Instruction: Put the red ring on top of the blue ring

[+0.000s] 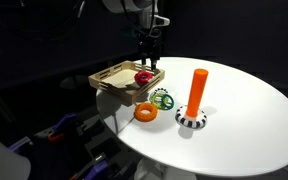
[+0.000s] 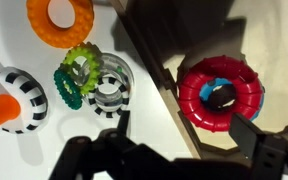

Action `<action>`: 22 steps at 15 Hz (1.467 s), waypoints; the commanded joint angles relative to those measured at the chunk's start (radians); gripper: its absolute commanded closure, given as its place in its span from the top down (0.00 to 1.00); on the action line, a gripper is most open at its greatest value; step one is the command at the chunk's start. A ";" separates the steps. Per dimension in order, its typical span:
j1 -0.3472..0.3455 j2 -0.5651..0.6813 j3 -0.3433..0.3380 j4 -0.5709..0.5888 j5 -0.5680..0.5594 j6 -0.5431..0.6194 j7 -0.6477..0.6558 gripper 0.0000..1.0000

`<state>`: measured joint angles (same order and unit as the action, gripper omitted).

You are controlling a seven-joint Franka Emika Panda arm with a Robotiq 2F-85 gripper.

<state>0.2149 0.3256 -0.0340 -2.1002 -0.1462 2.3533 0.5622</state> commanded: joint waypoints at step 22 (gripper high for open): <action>-0.167 -0.557 0.054 -0.222 0.162 -0.375 -0.338 1.00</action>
<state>0.0699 -0.1732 0.0045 -2.2908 0.0142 1.9933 0.2143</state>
